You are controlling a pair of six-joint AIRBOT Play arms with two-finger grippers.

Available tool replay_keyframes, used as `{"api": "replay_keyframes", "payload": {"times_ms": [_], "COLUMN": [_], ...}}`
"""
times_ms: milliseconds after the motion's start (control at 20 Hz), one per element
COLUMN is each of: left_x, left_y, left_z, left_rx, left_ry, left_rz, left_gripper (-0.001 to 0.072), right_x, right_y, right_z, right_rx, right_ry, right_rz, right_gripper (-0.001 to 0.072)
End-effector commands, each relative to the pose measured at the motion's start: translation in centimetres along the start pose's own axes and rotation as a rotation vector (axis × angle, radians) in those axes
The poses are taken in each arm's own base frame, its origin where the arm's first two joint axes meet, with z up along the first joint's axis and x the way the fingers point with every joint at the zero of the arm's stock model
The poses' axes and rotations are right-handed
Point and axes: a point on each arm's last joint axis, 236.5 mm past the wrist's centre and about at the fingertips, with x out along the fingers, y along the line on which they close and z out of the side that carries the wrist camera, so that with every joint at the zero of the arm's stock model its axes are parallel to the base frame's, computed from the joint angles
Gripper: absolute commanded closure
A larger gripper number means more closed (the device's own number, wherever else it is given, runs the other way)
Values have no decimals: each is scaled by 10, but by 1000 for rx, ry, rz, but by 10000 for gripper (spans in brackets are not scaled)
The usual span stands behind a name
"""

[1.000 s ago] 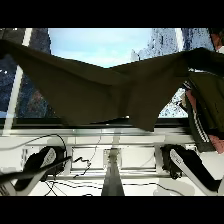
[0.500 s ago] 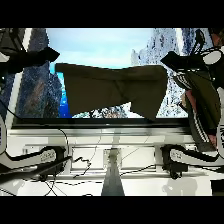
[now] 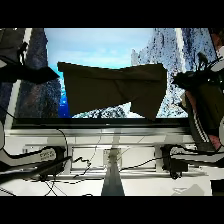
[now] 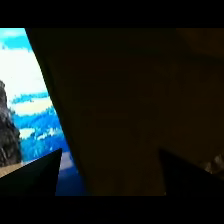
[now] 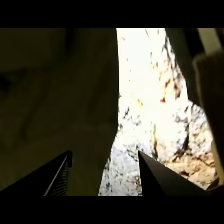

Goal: Fold the clothes and pants, and hang the long-sleeved shirts on hangers.

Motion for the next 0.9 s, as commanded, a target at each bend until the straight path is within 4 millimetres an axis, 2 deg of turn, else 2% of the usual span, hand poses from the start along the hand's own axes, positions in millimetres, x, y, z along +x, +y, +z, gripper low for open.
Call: {"api": "replay_keyframes", "payload": {"times_ms": [0, 100, 200, 350, 450, 500, 650, 850], "left_x": [14, 27, 35, 39, 37, 36, 34, 34], "left_y": [8, 11, 14, 18, 26, 29, 37, 38], "left_z": [-51, -75, -88, -92, -91, -92, -99, -106], "left_rx": [-90, -134, -157, -128, -121, -114, -114, -115], "left_ry": [139, 183, 201, 200, 190, 194, 216, 237], "left_rz": [-44, -55, -56, -52, -27, -19, 1, 3], "left_gripper": [23, 23, 23, 23, 23, 23, 23, 23], "right_x": [28, 44, 56, 60, 61, 62, 68, 71], "right_y": [8, 2, -1, 14, 14, 14, 11, 14], "right_z": [-20, -22, -22, -3, 5, 3, -3, -25], "right_rx": [49, 131, 158, 197, 209, 210, 211, 170], "right_ry": [64, 84, 99, 31, 1, 5, 38, 131], "right_rz": [106, 108, 118, 195, 198, 197, 193, 209], "right_gripper": [241, 255, 258, 261, 289, 308, 309, 309]}}
